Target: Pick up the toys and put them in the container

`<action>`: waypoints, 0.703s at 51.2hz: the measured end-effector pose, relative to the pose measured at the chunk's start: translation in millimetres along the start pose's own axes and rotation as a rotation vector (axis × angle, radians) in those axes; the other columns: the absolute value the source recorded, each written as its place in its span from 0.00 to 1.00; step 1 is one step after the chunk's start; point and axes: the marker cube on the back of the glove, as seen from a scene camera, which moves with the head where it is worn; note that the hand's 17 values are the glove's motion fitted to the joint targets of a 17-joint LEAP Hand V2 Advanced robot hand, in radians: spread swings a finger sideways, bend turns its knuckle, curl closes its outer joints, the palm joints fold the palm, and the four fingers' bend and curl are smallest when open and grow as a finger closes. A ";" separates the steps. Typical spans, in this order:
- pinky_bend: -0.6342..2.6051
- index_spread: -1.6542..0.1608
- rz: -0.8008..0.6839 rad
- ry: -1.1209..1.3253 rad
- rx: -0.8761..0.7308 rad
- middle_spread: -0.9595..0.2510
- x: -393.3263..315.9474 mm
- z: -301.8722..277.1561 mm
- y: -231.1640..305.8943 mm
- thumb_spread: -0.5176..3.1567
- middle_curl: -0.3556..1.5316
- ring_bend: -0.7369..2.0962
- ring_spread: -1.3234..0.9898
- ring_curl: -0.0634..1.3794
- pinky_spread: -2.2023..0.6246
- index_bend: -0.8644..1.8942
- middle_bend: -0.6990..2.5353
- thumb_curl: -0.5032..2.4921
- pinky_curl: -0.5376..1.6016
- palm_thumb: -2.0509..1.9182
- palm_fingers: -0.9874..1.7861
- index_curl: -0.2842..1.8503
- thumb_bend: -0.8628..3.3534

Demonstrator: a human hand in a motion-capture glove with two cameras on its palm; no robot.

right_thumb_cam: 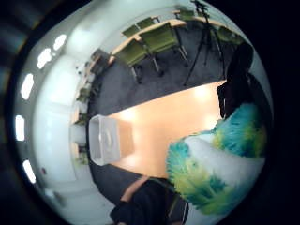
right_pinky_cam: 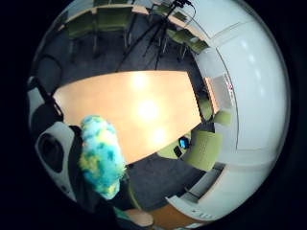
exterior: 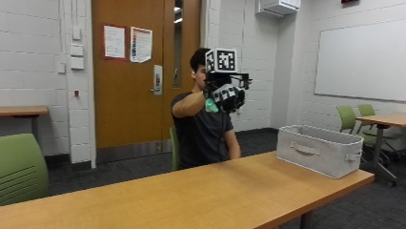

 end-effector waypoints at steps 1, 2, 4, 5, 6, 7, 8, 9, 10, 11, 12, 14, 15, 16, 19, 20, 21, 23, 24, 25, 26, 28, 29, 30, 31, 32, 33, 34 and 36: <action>0.47 0.67 -0.005 -0.001 0.007 0.47 -7.2 -3.2 -2.0 0.29 0.52 0.66 0.39 0.39 0.62 0.44 0.48 0.46 0.44 0.69 0.77 0.62 0.25; 0.47 0.67 -0.010 -0.004 0.012 0.47 -14.0 -5.9 -3.3 0.29 0.52 0.66 0.39 0.39 0.62 0.43 0.48 0.46 0.44 0.69 0.77 0.62 0.25; 0.47 0.67 -0.019 -0.013 0.024 0.47 -30.2 -11.0 -5.4 0.29 0.52 0.66 0.38 0.39 0.62 0.43 0.48 0.47 0.44 0.69 0.77 0.63 0.25; 0.47 0.67 -0.025 -0.018 0.032 0.47 -40.0 -13.8 -6.5 0.29 0.52 0.66 0.39 0.39 0.62 0.43 0.48 0.47 0.44 0.69 0.77 0.63 0.25; 0.47 0.67 -0.033 -0.024 0.039 0.47 -49.9 -16.7 -7.5 0.29 0.52 0.66 0.39 0.39 0.62 0.43 0.48 0.47 0.44 0.69 0.77 0.64 0.25; 0.47 0.67 -0.043 -0.028 0.043 0.48 -58.8 -19.2 -8.1 0.29 0.53 0.66 0.38 0.39 0.62 0.43 0.48 0.47 0.44 0.69 0.77 0.64 0.25; 0.47 0.67 -0.051 -0.032 0.046 0.48 -66.3 -21.4 -8.3 0.28 0.53 0.66 0.38 0.39 0.62 0.43 0.48 0.48 0.44 0.69 0.77 0.64 0.25; 0.47 0.67 -0.056 -0.035 0.051 0.47 -73.5 -23.3 -8.1 0.28 0.53 0.66 0.39 0.40 0.62 0.43 0.48 0.48 0.44 0.69 0.77 0.65 0.25; 0.47 0.67 -0.059 -0.038 0.058 0.48 -81.9 -25.2 -7.7 0.28 0.53 0.66 0.39 0.40 0.62 0.43 0.48 0.48 0.44 0.69 0.77 0.65 0.25; 0.47 0.67 -0.062 -0.041 0.070 0.48 -92.0 -27.3 -6.8 0.28 0.53 0.66 0.39 0.40 0.62 0.43 0.48 0.48 0.44 0.69 0.77 0.65 0.25; 0.47 0.67 -0.064 -0.044 0.083 0.48 -103.6 -29.5 -5.8 0.28 0.53 0.66 0.39 0.40 0.62 0.43 0.47 0.48 0.44 0.69 0.77 0.66 0.24; 0.47 0.67 -0.074 -0.051 0.105 0.48 -126.6 -33.4 -3.7 0.28 0.53 0.66 0.39 0.40 0.62 0.43 0.47 0.49 0.44 0.69 0.77 0.66 0.25; 0.47 0.67 -0.083 -0.053 0.109 0.48 -137.4 -35.0 -2.7 0.28 0.54 0.66 0.39 0.40 0.62 0.43 0.47 0.49 0.44 0.69 0.77 0.66 0.24; 0.47 0.67 -0.095 -0.055 0.110 0.48 -148.3 -36.6 -1.4 0.28 0.54 0.66 0.39 0.40 0.62 0.43 0.47 0.49 0.44 0.69 0.77 0.67 0.24; 0.47 0.67 -0.142 -0.060 0.111 0.48 -186.9 -42.2 4.8 0.28 0.54 0.66 0.39 0.40 0.62 0.42 0.47 0.50 0.44 0.69 0.77 0.67 0.24; 0.47 0.67 -0.157 -0.061 0.113 0.48 -200.1 -44.0 7.1 0.28 0.54 0.66 0.39 0.40 0.62 0.42 0.47 0.50 0.44 0.69 0.77 0.68 0.25; 0.47 0.67 -0.170 -0.062 0.116 0.48 -212.0 -45.5 9.2 0.28 0.54 0.66 0.39 0.40 0.62 0.42 0.47 0.50 0.44 0.68 0.77 0.68 0.24; 0.47 0.67 -0.197 -0.069 0.116 0.48 -230.2 -47.5 11.7 0.28 0.54 0.66 0.39 0.40 0.62 0.42 0.47 0.51 0.44 0.68 0.77 0.68 0.24; 0.47 0.67 -0.212 -0.075 0.114 0.48 -237.7 -48.1 12.2 0.27 0.55 0.66 0.39 0.40 0.62 0.42 0.47 0.51 0.44 0.68 0.77 0.69 0.24; 0.47 0.67 -0.228 -0.082 0.110 0.48 -245.6 -48.7 12.7 0.27 0.55 0.66 0.39 0.40 0.62 0.42 0.47 0.51 0.44 0.68 0.77 0.69 0.24; 0.47 0.67 -0.245 -0.091 0.106 0.48 -254.6 -49.4 13.6 0.27 0.55 0.66 0.39 0.40 0.62 0.41 0.47 0.51 0.44 0.68 0.76 0.69 0.24; 0.47 0.67 -0.280 -0.107 0.102 0.48 -275.7 -51.0 17.0 0.27 0.55 0.66 0.39 0.40 0.62 0.41 0.47 0.52 0.44 0.68 0.76 0.69 0.24; 0.47 0.67 -0.298 -0.113 0.102 0.47 -286.8 -51.7 19.2 0.27 0.55 0.66 0.39 0.40 0.62 0.41 0.47 0.52 0.44 0.68 0.77 0.70 0.24; 0.47 0.67 -0.315 -0.118 0.102 0.48 -297.8 -52.3 21.6 0.27 0.55 0.66 0.39 0.40 0.62 0.41 0.47 0.52 0.44 0.68 0.77 0.70 0.24; 0.47 0.67 -0.333 -0.122 0.103 0.47 -308.6 -52.7 24.4 0.27 0.55 0.66 0.39 0.40 0.62 0.41 0.47 0.52 0.44 0.68 0.77 0.70 0.24; 0.47 0.67 -0.352 -0.124 0.104 0.48 -319.1 -53.2 27.6 0.27 0.55 0.66 0.39 0.40 0.62 0.41 0.47 0.53 0.44 0.68 0.77 0.70 0.24; 0.47 0.67 -0.373 -0.127 0.105 0.48 -328.9 -53.6 31.1 0.27 0.55 0.66 0.39 0.40 0.62 0.41 0.47 0.53 0.44 0.68 0.77 0.70 0.24; 0.47 0.67 -0.402 -0.132 0.105 0.48 -337.9 -54.0 35.0 0.27 0.56 0.66 0.39 0.40 0.62 0.41 0.47 0.53 0.44 0.68 0.77 0.70 0.24; 0.47 0.66 -0.504 -0.154 0.107 0.48 -355.6 -55.1 45.5 0.27 0.56 0.66 0.39 0.40 0.62 0.41 0.47 0.53 0.44 0.68 0.77 0.71 0.24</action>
